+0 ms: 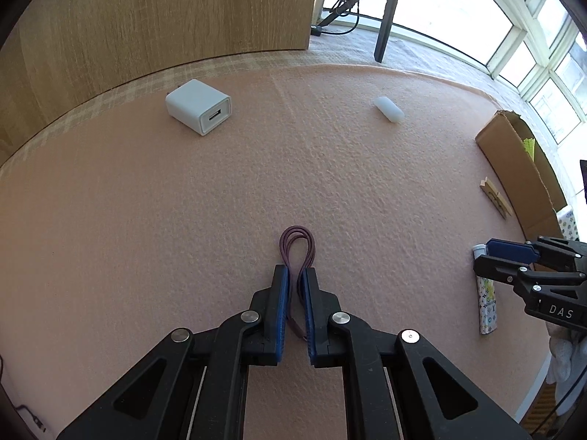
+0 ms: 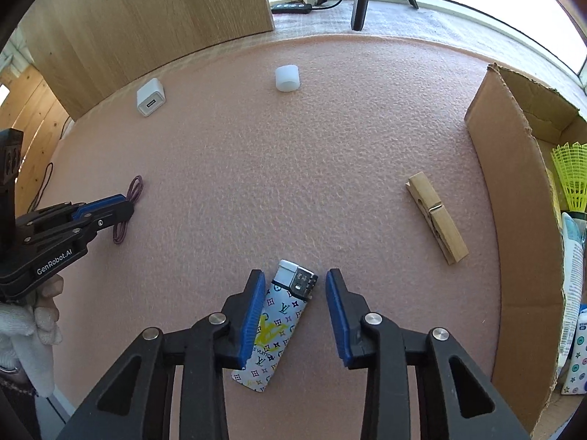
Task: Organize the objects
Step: 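Close the right tool on the patterned lighter, then carry the rubber band and lighter into the box and open both tools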
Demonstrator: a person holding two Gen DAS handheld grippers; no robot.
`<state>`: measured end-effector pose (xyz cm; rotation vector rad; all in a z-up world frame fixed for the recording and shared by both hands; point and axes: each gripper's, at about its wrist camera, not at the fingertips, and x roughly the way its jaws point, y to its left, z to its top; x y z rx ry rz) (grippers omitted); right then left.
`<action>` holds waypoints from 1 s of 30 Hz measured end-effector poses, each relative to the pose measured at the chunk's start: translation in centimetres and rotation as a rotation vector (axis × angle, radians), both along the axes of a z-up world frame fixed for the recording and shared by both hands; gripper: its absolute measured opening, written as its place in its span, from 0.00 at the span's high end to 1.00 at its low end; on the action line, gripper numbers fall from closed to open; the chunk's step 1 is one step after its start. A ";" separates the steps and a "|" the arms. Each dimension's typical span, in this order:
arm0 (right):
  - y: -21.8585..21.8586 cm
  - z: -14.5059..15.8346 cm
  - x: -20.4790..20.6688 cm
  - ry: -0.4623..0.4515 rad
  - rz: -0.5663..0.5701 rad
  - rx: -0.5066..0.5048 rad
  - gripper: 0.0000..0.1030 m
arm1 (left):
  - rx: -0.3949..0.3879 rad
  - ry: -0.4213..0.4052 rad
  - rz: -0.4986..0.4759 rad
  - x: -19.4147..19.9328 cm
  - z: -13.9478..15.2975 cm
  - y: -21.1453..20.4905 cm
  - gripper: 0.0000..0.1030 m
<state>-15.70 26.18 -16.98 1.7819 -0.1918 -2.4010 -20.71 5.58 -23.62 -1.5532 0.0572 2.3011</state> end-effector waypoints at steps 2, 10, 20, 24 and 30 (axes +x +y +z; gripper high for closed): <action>0.3 0.1 0.5 -0.024 -0.036 -0.051 0.57 | 0.002 0.000 0.001 0.0 -0.1 0.0 0.92; -1.9 0.0 2.0 -0.019 0.011 0.042 0.51 | 0.040 -0.013 0.009 1.5 -0.5 0.1 0.94; -2.0 0.0 2.8 0.012 0.059 0.085 0.80 | 0.098 -0.034 0.016 4.3 -0.3 0.5 0.96; -1.4 0.2 3.4 0.020 0.042 0.045 0.80 | 0.099 -0.020 0.008 5.2 0.6 1.1 0.96; 0.4 2.2 5.0 0.079 0.026 0.015 0.80 | 0.120 0.009 0.002 5.7 2.7 2.2 0.96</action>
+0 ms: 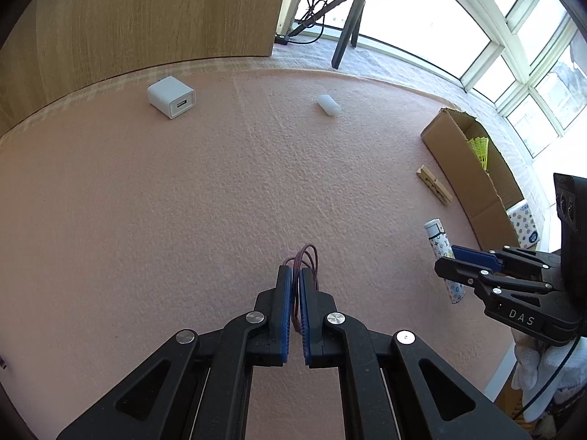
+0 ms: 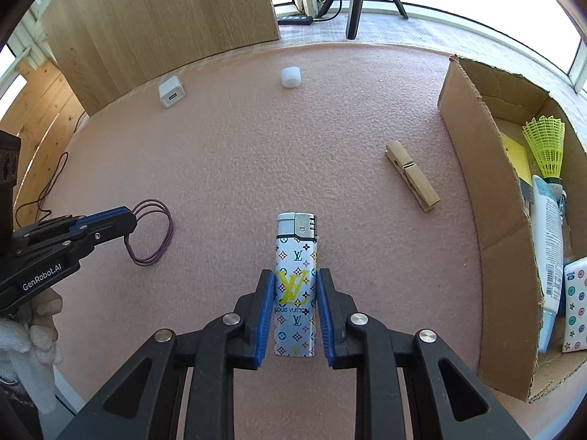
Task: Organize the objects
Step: 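Carry the rubber band and lighter into the box and open both tools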
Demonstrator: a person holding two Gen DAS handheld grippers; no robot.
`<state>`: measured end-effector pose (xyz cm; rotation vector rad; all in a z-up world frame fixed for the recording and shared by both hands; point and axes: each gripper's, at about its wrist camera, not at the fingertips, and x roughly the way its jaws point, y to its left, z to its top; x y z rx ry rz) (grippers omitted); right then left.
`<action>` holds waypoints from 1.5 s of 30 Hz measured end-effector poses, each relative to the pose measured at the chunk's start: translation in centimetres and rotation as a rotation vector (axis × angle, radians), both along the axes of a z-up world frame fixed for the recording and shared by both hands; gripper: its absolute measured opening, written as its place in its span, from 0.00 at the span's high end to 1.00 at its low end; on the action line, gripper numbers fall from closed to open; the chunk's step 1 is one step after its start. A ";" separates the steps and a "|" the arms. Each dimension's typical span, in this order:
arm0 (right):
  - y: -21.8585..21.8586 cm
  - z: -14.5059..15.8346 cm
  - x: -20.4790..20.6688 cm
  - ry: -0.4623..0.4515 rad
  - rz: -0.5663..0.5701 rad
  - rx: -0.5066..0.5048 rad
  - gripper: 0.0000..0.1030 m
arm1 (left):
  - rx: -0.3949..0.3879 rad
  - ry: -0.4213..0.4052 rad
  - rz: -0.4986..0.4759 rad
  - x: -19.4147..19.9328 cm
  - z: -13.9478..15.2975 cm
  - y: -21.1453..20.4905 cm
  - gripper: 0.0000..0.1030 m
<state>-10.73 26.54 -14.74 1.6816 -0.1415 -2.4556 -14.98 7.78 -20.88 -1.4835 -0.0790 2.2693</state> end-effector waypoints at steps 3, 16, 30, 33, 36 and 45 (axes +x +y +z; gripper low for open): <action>1.1 1.7 0.8 0.045 -0.011 0.000 0.80 | 0.003 0.026 -0.008 0.1 1.4 0.7 0.96; 7.6 5.8 3.4 0.139 -0.087 -0.032 0.80 | -0.115 -0.002 -0.003 -1.2 1.8 1.5 0.44; 9.6 5.4 4.3 0.137 -0.118 -0.063 0.80 | -0.263 -0.042 -0.047 -0.5 -2.9 3.3 0.65; 10.1 5.5 4.3 0.142 -0.125 -0.064 0.80 | -0.254 -0.043 -0.040 -0.3 -2.8 3.1 0.91; 10.4 5.8 4.3 0.150 -0.127 -0.067 0.80 | -0.243 -0.046 -0.050 0.1 -2.5 3.3 0.95; 12.1 8.2 4.8 0.210 -0.138 -0.044 0.80 | -0.111 0.029 -0.017 -0.3 3.1 4.1 0.96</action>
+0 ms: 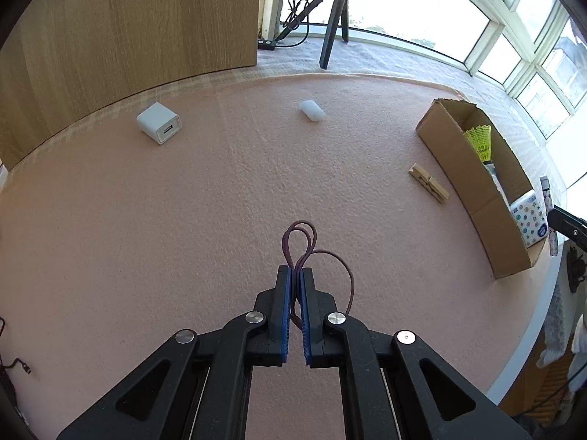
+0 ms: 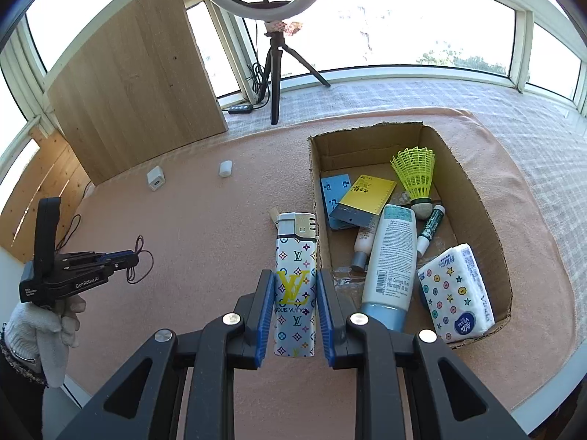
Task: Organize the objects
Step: 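Carry the rubber band and lighter into the box and open both tools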
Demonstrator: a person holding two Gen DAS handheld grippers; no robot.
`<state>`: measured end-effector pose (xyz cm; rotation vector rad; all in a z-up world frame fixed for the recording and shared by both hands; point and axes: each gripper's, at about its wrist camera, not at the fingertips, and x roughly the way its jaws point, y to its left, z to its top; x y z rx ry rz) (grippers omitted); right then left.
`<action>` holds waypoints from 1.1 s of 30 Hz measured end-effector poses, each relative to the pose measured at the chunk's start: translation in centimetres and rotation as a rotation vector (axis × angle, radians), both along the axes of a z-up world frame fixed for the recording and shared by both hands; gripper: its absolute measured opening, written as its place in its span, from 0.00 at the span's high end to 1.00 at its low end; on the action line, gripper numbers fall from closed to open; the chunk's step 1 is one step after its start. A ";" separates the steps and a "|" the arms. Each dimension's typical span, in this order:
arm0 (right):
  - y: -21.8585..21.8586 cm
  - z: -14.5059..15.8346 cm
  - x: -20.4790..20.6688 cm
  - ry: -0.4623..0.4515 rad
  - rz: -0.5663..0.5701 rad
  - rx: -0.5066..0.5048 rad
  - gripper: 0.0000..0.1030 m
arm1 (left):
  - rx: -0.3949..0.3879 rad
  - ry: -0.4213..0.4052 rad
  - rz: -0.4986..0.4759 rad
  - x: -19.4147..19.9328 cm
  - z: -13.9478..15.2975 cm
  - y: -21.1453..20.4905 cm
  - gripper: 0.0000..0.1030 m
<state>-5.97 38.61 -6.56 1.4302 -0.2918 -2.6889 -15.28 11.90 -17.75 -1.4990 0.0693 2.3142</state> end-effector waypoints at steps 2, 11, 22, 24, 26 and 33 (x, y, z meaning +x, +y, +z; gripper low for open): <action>0.7 0.6 0.2 0.014 -0.009 0.008 0.80 | 0.029 0.028 -0.012 -0.2 1.8 0.9 0.96; 4.3 2.9 0.8 0.068 -0.060 0.036 0.80 | 0.117 0.142 -0.124 -1.9 7.9 8.7 0.96; 7.7 2.5 0.5 0.058 -0.075 0.054 0.80 | 0.122 0.162 -0.246 -4.7 8.2 20.6 0.96; 7.9 2.2 0.3 0.051 -0.069 0.054 0.80 | 0.123 0.153 -0.259 -5.0 7.7 22.4 0.96; 8.2 2.0 0.3 0.046 -0.064 0.056 0.80 | 0.117 0.148 -0.270 -5.2 7.3 23.9 0.95; 9.2 1.5 0.0 0.048 -0.061 0.026 0.75 | 0.113 0.146 -0.317 -5.8 6.4 27.9 0.85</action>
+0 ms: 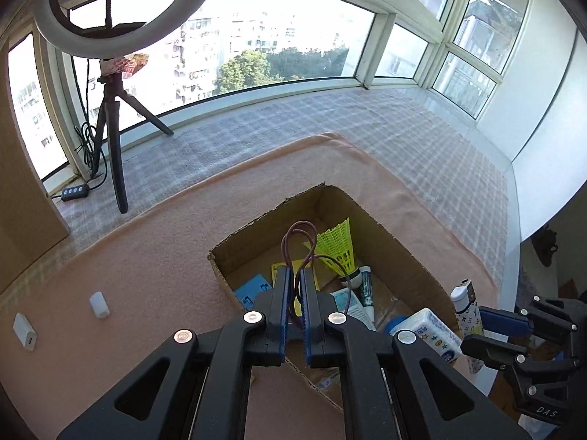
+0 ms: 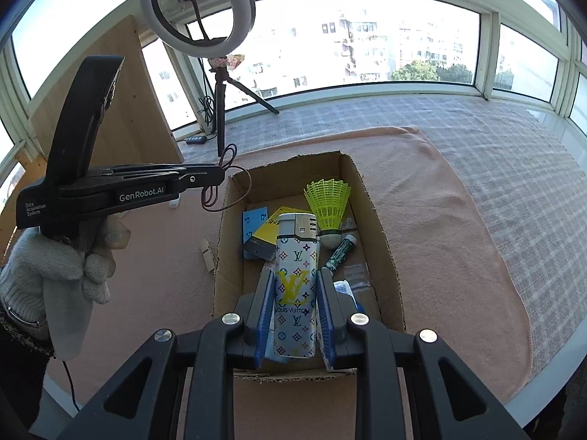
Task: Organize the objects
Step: 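Carry the rubber band and lighter into the box and open both tools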
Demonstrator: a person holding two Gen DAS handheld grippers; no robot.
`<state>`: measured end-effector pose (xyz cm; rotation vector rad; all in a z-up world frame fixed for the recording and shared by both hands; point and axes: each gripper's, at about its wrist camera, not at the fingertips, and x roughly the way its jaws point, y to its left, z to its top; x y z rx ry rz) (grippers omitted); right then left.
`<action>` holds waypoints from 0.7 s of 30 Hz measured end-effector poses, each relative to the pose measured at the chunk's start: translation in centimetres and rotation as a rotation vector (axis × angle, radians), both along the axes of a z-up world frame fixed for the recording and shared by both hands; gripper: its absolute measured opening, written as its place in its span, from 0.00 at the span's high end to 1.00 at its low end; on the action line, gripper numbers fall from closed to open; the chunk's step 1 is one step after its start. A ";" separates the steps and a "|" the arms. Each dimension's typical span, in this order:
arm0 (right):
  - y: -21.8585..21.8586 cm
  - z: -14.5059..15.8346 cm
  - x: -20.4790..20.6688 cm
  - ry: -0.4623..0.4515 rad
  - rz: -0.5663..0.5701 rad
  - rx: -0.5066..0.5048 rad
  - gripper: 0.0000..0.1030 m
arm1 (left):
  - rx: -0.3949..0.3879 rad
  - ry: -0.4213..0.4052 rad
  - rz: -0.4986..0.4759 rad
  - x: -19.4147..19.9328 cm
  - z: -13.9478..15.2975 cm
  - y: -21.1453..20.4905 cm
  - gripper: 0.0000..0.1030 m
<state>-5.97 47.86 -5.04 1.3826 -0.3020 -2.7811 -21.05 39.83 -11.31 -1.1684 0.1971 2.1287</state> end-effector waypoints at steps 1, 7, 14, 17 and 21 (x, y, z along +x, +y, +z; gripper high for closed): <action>0.0 0.0 0.0 -0.003 0.008 0.000 0.69 | -0.008 -0.006 -0.003 -0.1 -0.1 0.4 0.52; -1.0 0.4 0.5 0.035 0.044 0.044 0.30 | -0.003 -0.001 0.012 -0.4 -0.3 0.9 0.17; -1.4 -0.1 0.1 0.016 0.038 0.031 0.30 | -0.010 0.001 0.020 -0.5 -0.5 -0.1 0.17; -1.6 -0.1 0.0 0.013 0.040 0.026 0.30 | -0.008 0.002 0.036 -0.7 -0.3 -1.1 0.17; -2.0 -0.2 -0.1 0.008 0.043 0.018 0.30 | -0.018 0.000 0.059 -1.1 -0.3 -2.8 0.17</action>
